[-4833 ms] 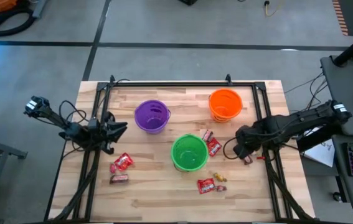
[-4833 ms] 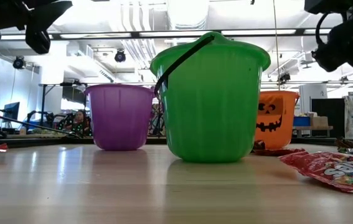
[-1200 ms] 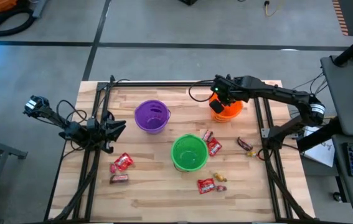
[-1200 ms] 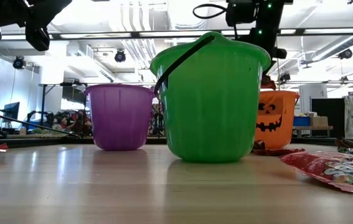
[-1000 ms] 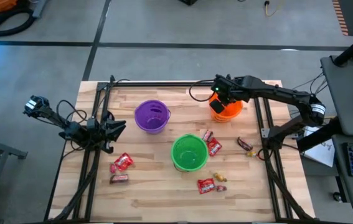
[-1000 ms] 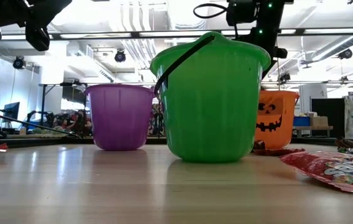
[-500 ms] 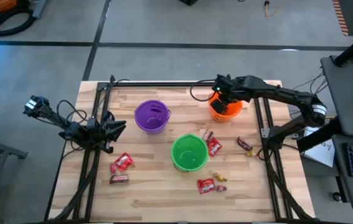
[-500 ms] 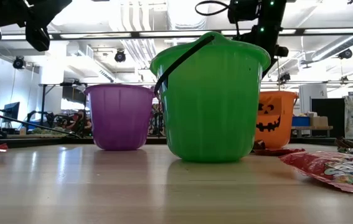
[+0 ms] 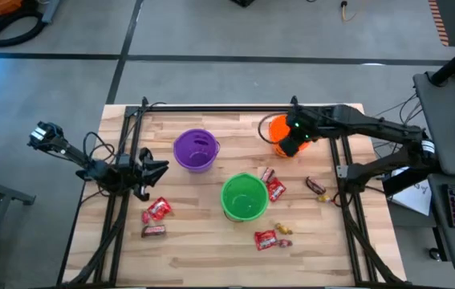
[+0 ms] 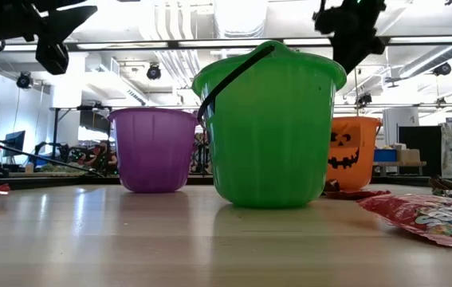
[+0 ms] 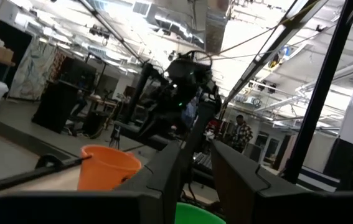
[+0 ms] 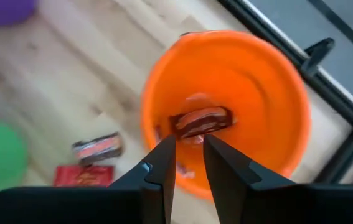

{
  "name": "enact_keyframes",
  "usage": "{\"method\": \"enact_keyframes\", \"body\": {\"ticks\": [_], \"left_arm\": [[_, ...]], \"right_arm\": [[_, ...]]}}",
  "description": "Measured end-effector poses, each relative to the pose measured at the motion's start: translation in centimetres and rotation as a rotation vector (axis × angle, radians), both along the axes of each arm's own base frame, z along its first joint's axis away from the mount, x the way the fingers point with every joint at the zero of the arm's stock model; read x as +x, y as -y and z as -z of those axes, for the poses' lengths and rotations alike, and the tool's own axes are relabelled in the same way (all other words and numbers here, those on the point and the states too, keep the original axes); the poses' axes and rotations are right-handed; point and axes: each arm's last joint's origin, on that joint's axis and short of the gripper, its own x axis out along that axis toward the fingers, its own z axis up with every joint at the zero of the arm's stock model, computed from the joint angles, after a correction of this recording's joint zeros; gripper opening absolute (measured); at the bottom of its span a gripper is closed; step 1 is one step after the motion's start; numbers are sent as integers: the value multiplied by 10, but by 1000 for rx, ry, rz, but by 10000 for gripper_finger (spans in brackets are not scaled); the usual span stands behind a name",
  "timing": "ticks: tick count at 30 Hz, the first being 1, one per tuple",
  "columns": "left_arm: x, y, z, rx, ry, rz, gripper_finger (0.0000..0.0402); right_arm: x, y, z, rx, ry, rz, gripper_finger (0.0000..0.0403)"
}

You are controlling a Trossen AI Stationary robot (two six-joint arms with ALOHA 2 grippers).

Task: Organize candy in baskets
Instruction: Put the red candy into the purple bucket

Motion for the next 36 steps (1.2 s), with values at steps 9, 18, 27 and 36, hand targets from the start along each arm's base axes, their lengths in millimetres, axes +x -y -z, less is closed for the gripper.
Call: {"method": "enact_keyframes", "body": {"ticks": [9, 18, 27, 36], "left_arm": [[22, 13, -21, 11, -148, 33, 77], [38, 28, -51, -176, -715, 157, 77], [49, 59, -60, -297, -1229, 227, 77], [72, 89, -13, -354, -1535, 214, 77]], "right_arm": [[-9, -54, -9, 80, 85, -156, 45], [-16, -100, 6, 142, 69, -259, 33], [-23, -128, 10, 176, 62, -328, 34], [-30, -145, 20, 144, 89, -379, 34]]}}
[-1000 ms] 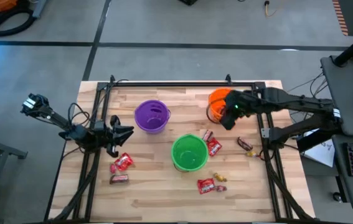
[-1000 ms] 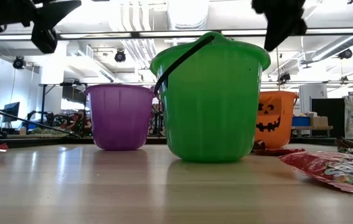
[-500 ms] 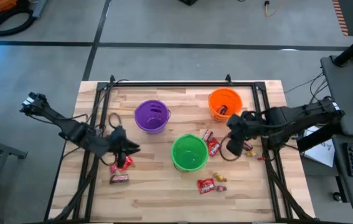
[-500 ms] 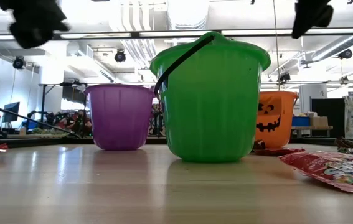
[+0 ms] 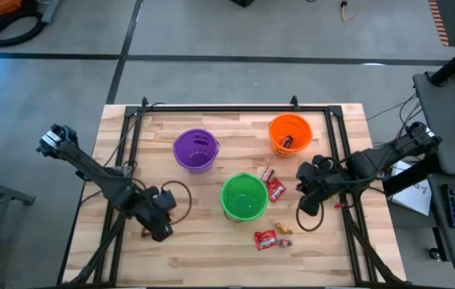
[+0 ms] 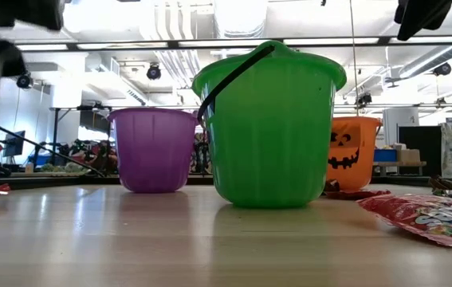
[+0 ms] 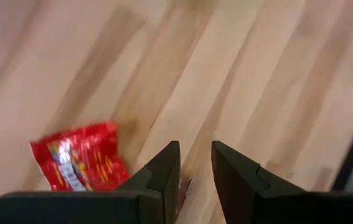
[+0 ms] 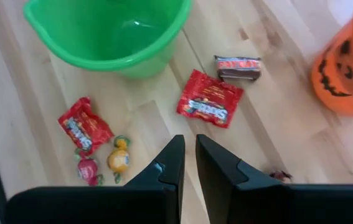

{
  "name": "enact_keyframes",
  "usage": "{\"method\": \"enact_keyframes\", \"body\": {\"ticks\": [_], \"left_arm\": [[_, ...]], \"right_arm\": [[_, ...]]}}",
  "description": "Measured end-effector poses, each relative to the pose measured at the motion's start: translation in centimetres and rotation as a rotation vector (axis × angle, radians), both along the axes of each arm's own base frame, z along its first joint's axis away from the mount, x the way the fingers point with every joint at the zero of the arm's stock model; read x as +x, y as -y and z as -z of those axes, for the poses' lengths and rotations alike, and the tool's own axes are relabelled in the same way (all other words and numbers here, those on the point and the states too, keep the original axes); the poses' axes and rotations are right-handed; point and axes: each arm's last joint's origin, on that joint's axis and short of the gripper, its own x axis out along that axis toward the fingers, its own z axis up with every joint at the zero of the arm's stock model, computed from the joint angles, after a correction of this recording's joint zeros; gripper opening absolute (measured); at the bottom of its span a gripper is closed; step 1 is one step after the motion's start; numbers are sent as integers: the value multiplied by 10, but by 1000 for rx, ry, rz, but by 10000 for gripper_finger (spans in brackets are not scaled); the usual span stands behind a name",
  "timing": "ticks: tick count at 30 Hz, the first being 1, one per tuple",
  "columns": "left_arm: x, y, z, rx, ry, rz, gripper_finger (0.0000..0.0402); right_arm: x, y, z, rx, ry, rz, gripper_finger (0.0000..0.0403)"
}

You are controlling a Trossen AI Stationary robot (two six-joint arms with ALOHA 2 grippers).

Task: Organize candy in baskets
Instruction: Put the red candy into the purple bucket

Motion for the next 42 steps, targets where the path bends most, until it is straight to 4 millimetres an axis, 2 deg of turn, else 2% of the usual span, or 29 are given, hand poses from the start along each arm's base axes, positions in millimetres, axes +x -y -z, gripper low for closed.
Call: {"method": "enact_keyframes", "body": {"ticks": [6, 15, 25, 35, 42], "left_arm": [[5, 6, 20, 8, -120, 11, 77], [-3, -7, 35, 50, -177, -29, 76], [-7, -32, 49, -25, -84, -110, 76], [1, -30, 38, -39, -39, -151, 84], [-5, -33, 39, -30, -117, -217, 142]], "right_arm": [[-6, -4, 11, 24, 53, -25, 34], [-14, -6, 45, 51, 82, -3, 42], [-23, -7, 83, 63, -14, 27, 129], [-25, -9, 85, 136, -52, 35, 218], [-26, -10, 85, 153, -59, 41, 256]]}}
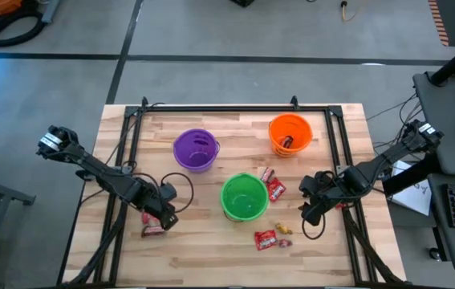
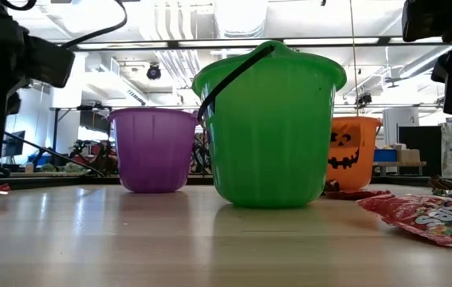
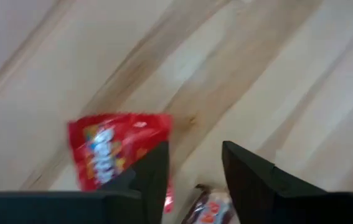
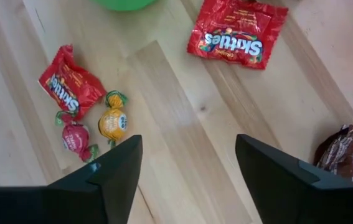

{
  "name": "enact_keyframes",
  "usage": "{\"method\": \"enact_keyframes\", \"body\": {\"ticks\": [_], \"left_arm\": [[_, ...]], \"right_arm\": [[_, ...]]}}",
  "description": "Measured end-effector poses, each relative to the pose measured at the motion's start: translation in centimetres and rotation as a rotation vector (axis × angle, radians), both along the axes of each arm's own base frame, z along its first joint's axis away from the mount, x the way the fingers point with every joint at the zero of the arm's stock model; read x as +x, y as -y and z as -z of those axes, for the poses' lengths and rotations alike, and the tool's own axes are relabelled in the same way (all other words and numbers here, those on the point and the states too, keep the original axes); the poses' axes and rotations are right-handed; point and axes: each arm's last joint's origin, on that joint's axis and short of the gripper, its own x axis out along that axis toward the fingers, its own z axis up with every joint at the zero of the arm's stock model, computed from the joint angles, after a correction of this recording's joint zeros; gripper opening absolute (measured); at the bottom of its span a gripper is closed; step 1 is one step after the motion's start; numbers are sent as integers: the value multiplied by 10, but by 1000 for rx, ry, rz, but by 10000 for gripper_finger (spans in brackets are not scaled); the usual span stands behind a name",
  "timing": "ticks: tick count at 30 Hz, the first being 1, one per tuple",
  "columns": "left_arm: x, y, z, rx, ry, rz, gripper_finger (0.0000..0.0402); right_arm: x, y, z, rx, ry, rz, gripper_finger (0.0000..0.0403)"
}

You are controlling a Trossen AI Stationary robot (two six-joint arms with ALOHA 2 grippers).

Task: Organize candy in baskets
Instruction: Put the red candy into the purple bucket

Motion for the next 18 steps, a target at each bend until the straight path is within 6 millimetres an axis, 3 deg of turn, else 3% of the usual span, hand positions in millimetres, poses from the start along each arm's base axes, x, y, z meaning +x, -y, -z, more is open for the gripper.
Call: {"method": "enact_keyframes", "body": {"ticks": [9, 18], "left_arm": [[-7, -5, 9, 97, -114, -99, 242], [2, 0, 36, 163, -231, -85, 234]], "right_arm": [[0, 0, 0, 7, 1, 20, 266], [0, 0, 0, 9, 1, 28, 267]]}}
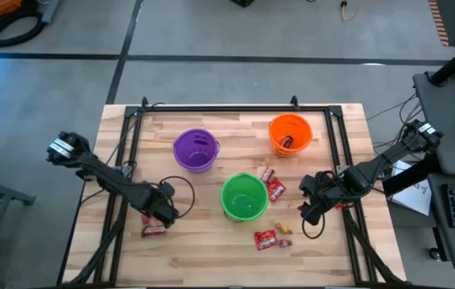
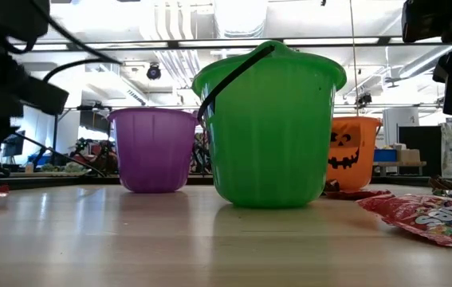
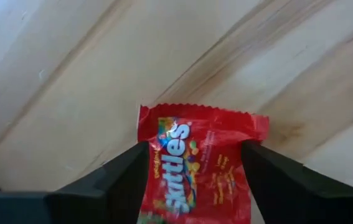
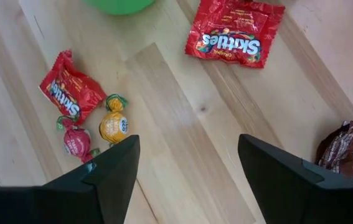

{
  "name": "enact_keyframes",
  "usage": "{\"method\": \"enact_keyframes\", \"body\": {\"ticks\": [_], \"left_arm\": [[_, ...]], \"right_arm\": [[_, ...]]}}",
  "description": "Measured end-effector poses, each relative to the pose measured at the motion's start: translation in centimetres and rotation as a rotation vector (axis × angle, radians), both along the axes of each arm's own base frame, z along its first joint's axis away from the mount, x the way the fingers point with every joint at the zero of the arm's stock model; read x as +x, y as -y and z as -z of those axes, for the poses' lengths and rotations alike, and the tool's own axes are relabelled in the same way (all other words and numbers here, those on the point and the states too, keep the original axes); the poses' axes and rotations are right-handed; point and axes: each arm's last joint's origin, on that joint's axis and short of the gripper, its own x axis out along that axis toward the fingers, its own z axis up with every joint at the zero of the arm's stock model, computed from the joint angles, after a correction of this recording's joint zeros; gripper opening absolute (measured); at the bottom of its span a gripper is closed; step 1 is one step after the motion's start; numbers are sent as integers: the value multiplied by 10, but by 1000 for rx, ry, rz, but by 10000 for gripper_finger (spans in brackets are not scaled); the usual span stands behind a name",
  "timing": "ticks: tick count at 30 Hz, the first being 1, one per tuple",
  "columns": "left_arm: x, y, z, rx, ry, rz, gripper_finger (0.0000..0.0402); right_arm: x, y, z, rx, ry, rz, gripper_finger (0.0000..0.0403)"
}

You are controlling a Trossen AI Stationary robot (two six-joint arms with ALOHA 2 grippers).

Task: Organize candy in baskets
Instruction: Put the red candy into the purple bucket

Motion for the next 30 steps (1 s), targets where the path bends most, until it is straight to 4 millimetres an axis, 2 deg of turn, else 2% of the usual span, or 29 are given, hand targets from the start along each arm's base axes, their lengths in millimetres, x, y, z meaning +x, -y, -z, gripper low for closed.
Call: {"method": "enact_keyframes", "body": {"ticks": [7, 13, 18, 22, 26, 30], "left_arm": [[4, 3, 13, 14, -55, -1, 196], [5, 3, 12, 14, -40, 1, 137], [8, 4, 6, 14, -4, 9, 80], [12, 6, 2, 10, 10, 35, 51], [17, 9, -7, 1, 16, 88, 38], [26, 15, -27, -8, 26, 171, 37]], "right_arm": [[0, 0, 0, -2, 1, 1, 265], [0, 0, 0, -2, 1, 1, 265], [0, 0, 0, -4, 1, -1, 265], [0, 0, 0, -4, 2, -1, 265], [0, 0, 0, -4, 2, -2, 265], [0, 0, 0, -5, 2, -1, 265]]}}
